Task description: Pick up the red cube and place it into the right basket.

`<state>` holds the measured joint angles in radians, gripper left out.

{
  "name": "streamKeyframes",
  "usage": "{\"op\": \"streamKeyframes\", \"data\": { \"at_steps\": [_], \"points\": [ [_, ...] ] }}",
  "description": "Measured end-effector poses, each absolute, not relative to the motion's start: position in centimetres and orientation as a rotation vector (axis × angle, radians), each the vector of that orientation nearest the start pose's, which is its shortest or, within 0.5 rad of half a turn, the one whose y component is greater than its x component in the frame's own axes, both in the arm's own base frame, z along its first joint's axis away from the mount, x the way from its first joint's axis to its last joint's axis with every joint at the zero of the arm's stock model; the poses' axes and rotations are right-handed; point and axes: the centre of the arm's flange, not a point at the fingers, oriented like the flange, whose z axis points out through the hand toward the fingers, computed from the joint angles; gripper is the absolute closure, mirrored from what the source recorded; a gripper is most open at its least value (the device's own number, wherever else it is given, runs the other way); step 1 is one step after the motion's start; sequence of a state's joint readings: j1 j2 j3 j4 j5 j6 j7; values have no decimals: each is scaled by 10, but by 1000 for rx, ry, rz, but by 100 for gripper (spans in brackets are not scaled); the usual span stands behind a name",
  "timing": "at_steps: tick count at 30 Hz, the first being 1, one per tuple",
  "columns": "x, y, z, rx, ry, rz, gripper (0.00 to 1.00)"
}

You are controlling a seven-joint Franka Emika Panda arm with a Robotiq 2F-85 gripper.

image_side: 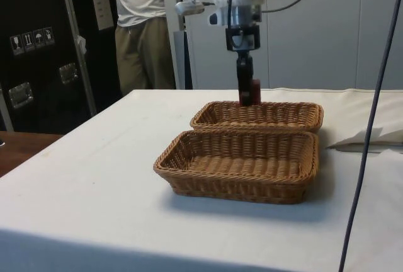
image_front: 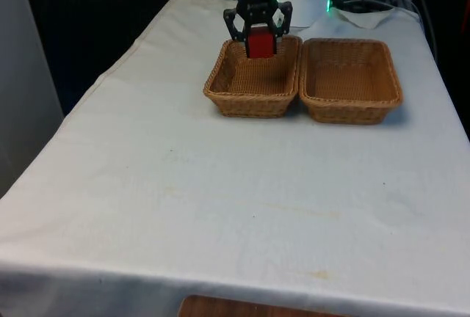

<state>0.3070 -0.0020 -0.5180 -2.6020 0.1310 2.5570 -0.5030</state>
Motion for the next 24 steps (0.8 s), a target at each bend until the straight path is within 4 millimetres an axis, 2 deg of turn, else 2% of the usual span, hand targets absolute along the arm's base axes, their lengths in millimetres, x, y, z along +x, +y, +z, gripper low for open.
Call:
{"op": "streamKeyframes", "data": {
  "at_steps": [5, 19, 24],
  "points": [
    [416, -102, 245, -3054, -276, 19, 97],
    [406, -113, 203, -3099, -207, 31, 97],
    [406, -114, 201, -3099, -184, 31, 97]
  ]
}}
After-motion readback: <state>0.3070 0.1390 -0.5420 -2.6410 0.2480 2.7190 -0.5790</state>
